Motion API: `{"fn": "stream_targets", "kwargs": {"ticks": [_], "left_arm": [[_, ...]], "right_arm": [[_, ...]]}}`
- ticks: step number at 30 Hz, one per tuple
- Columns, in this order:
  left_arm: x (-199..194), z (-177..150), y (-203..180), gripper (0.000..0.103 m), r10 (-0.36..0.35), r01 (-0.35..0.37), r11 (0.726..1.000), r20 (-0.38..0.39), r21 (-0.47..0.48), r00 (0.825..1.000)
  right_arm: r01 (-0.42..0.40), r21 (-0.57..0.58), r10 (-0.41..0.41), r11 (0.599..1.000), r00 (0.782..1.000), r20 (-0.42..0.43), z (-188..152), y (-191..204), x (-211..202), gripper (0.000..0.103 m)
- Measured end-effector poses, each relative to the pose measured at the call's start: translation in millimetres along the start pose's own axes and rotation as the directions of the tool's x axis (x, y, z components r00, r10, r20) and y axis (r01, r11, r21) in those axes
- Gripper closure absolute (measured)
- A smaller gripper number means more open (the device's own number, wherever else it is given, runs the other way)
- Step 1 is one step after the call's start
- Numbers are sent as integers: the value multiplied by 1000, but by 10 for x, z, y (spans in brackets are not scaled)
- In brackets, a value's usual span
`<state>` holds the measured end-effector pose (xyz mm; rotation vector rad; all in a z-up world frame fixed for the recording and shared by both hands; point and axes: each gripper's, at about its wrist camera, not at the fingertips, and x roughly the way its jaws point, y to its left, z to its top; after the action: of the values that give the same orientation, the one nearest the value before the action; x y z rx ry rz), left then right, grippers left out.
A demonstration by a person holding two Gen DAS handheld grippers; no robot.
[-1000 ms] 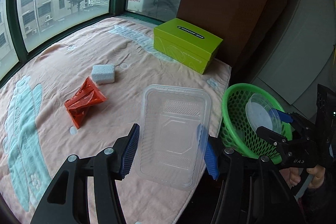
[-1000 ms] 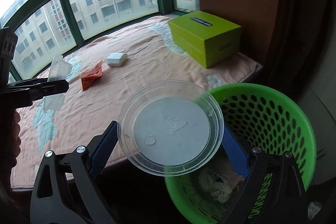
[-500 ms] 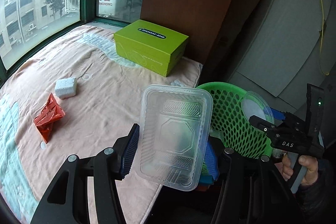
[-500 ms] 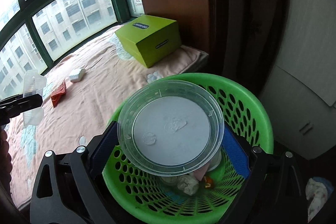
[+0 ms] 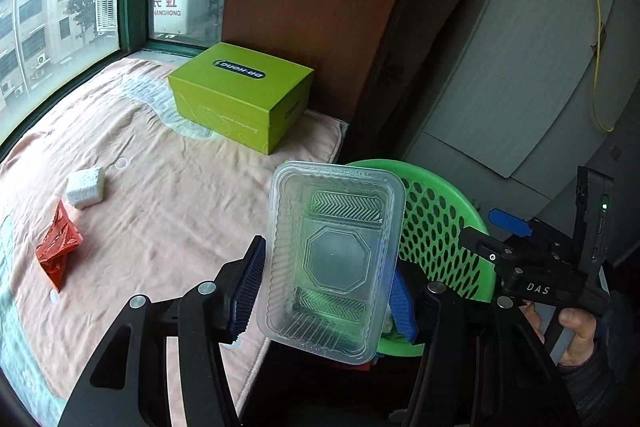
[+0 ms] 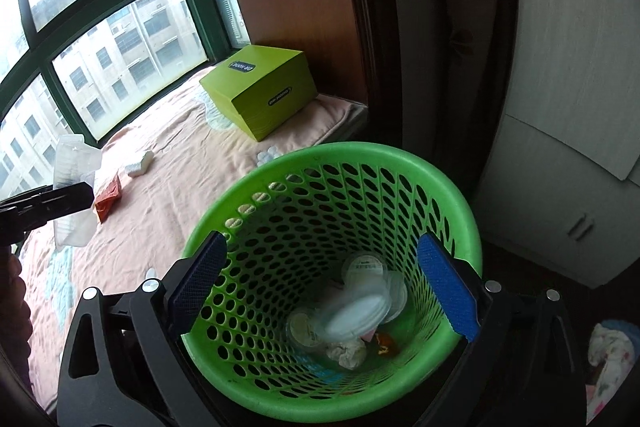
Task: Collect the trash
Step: 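Lower the clear container into the basket with the left tool, then move both tools back over the window seat toward the orange bag and foam block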
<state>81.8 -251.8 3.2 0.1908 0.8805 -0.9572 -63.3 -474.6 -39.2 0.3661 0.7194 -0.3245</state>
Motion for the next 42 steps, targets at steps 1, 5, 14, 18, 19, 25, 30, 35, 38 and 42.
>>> {"fn": "stream_targets", "kwargs": {"ticks": [1,5,14,18,19,25,30,35,38,42], "left_arm": [[11,7,-27,49,-4,4,1000,-2,1,1000],[54,27,-132,49,-18,18,1000,-9,7,1000],[260,17,-332,48,-46,47,999,-53,10,998],[365,-2,-397,49,-53,54,998,-75,13,996],[387,-4,-415,49,-54,55,998,-80,14,995],[497,-9,-496,49,-62,64,998,-99,16,993],[563,-8,-582,49,-71,74,997,-109,25,992],[630,10,-648,43,-68,72,997,-116,29,991],[641,11,-665,33,-63,66,997,-110,29,992],[627,8,-633,25,-56,58,998,-100,18,993]], "right_arm": [[-2,3,2,1000,1000,4,1,-12,-19,8],[1,13,-1,1000,1000,26,2,-47,-106,8],[7,38,-10,999,998,59,32,-154,-247,8],[7,48,-10,999,998,69,25,-191,-291,8],[5,51,-9,999,997,71,25,-201,-300,8],[-1,60,-3,998,997,75,29,-241,-322,8],[-4,71,-1,997,997,78,27,-278,-338,8],[-2,80,-5,997,997,82,23,-315,-357,8],[-4,88,-3,996,997,82,21,-340,-360,8],[-11,97,3,995,997,81,16,-356,-349,8]]}}
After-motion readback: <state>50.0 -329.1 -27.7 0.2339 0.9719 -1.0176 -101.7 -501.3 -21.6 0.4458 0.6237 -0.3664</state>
